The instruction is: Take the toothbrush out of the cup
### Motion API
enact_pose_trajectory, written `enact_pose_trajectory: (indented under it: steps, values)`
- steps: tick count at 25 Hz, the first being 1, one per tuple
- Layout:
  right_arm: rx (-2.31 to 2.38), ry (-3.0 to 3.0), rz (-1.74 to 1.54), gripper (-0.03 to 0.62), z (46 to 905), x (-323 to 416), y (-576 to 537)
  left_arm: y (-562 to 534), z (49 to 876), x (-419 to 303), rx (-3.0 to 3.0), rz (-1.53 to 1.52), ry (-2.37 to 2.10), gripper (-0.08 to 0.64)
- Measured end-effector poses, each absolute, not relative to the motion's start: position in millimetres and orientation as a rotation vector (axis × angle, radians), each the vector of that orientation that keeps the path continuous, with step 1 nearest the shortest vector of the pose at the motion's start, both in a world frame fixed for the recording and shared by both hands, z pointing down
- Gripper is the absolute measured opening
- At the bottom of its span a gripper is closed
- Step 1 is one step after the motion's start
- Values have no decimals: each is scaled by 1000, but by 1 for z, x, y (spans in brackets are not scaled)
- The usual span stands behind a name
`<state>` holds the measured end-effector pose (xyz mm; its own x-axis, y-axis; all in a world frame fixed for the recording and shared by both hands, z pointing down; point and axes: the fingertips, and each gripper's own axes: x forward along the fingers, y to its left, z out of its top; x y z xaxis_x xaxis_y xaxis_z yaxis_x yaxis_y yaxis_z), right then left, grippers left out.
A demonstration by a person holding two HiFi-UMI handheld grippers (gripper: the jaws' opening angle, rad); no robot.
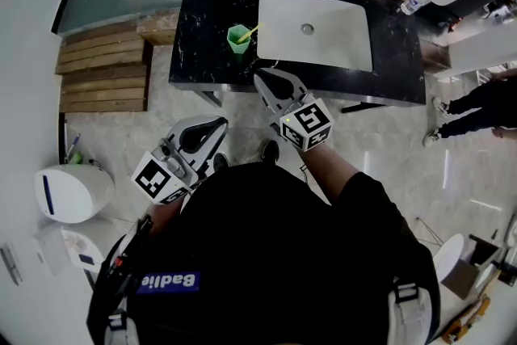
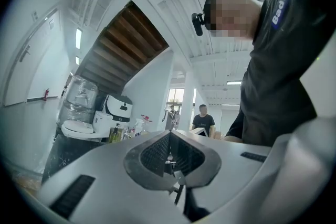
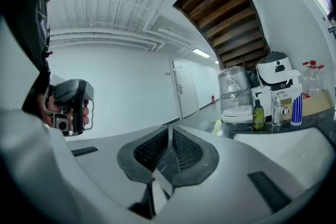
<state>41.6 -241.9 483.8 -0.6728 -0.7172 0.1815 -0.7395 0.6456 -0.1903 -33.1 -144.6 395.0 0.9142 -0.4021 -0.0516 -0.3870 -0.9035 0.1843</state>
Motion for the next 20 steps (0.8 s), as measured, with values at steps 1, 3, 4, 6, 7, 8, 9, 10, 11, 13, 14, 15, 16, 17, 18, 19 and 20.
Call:
enact_pose_trajectory:
  steps: [1,3,4,6,7,8,9,10,11,13,14,15,16,17,18,19,20]
  values:
    - [1235,-2760,384,13,488,43,-247,-145,395,-32,2900,-131,-608,2]
    - [1249,-2747,402,14,497,44,-259,-148,395,-32,2899,-128,-619,2]
    - [1255,-2741,413,14,502,44,-265,-149,395,-32,2901,-124,-626,2]
    - [1267,-2724,441,14,514,44,-276,-151,396,-34,2900,-116,-641,2]
    - [1275,-2714,457,16,520,44,-282,-151,397,-36,2897,-112,-649,2]
    - [1283,-2704,471,20,526,45,-288,-151,398,-37,2895,-107,-656,2]
    - [1292,-2694,485,28,531,45,-293,-150,400,-38,2893,-102,-662,2]
    - [1302,-2683,495,37,536,46,-298,-150,401,-39,2891,-98,-668,2]
    - [1310,-2672,502,43,541,47,-302,-150,403,-40,2889,-93,-674,2]
    - [1321,-2652,505,51,549,48,-310,-150,405,-43,2884,-81,-687,2]
    - [1326,-2645,504,54,553,48,-314,-151,405,-44,2882,-78,-693,2]
    - [1331,-2640,505,56,556,48,-317,-151,406,-45,2881,-74,-697,2]
    - [1339,-2636,509,59,558,48,-321,-150,408,-46,2879,-66,-701,2]
    - [1348,-2633,519,62,561,49,-325,-150,409,-47,2876,-54,-704,2]
    - [1360,-2630,536,66,563,49,-329,-150,411,-48,2873,-43,-709,2]
    - [1376,-2628,557,72,566,50,-334,-150,412,-50,2870,-38,-715,2]
    - [1393,-2626,579,77,568,50,-339,-150,412,-52,2867,-37,-722,2]
